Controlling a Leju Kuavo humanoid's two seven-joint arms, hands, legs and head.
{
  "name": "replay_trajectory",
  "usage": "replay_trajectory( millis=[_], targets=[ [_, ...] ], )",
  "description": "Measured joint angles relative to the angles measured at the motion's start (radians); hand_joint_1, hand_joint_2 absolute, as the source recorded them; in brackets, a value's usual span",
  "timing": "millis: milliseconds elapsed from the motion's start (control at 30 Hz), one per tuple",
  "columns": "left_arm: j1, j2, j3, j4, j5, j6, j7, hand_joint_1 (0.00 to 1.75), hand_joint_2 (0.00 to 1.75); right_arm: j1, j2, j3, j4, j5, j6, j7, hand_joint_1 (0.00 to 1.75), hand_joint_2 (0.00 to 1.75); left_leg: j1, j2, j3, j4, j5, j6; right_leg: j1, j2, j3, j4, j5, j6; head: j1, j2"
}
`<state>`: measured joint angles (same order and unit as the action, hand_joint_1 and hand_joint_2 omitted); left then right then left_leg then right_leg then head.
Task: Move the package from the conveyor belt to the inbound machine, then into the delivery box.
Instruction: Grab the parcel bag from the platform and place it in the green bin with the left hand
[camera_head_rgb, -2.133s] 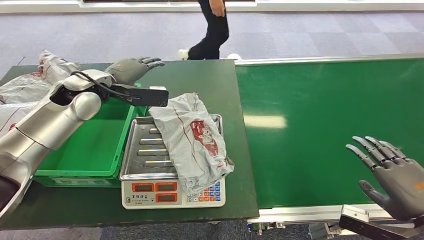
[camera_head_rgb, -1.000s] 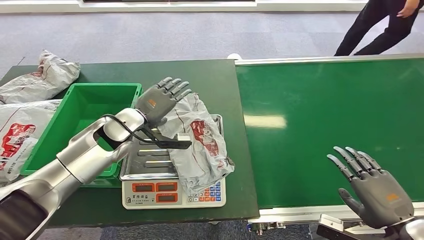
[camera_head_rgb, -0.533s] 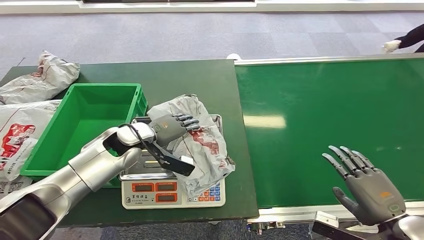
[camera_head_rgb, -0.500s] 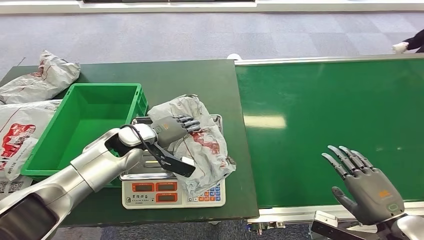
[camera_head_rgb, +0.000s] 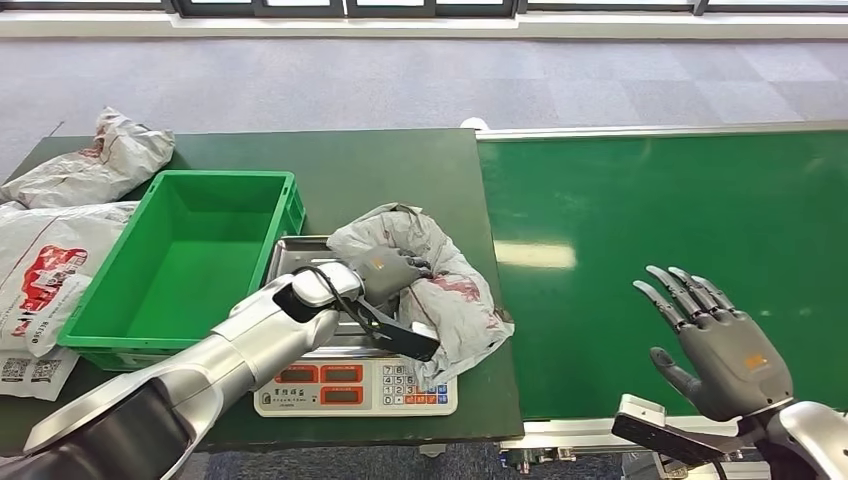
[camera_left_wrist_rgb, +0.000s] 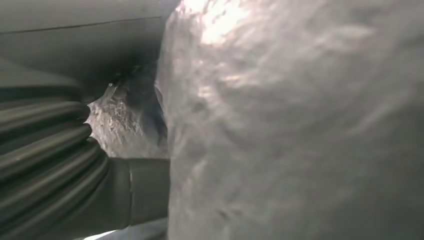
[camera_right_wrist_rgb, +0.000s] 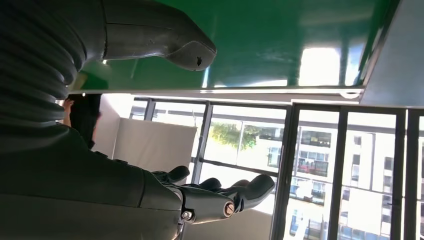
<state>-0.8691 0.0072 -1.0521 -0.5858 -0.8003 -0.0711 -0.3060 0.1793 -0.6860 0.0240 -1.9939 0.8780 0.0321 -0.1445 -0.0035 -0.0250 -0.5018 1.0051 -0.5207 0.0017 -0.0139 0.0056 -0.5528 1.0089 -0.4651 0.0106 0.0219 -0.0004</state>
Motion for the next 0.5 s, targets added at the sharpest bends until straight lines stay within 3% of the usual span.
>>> replay_trajectory(
  millis=[333,500],
  targets=[
    [0.005,-0.004,0.002,0.015,-0.033,0.045,0.031,1.75,1.75,-0.024,-0.001,0.005,0.018,-0.008,-0.005,-0.016,0.00,1.75,0.000,0.001,0.003,0.000,-0.003,0.000,0.000,0.001,0.001,0.000,-0.003,-0.001,0.000,0.000],
    [0.026,0.021,0.007,-0.029,-0.100,0.103,0.087,1.75,1.75,-0.025,0.001,0.015,0.029,0.002,-0.016,-0.016,0.00,1.75,0.000,0.003,0.003,-0.001,-0.003,-0.001,0.000,0.002,0.001,0.000,-0.003,-0.002,0.000,0.000]
  ],
)
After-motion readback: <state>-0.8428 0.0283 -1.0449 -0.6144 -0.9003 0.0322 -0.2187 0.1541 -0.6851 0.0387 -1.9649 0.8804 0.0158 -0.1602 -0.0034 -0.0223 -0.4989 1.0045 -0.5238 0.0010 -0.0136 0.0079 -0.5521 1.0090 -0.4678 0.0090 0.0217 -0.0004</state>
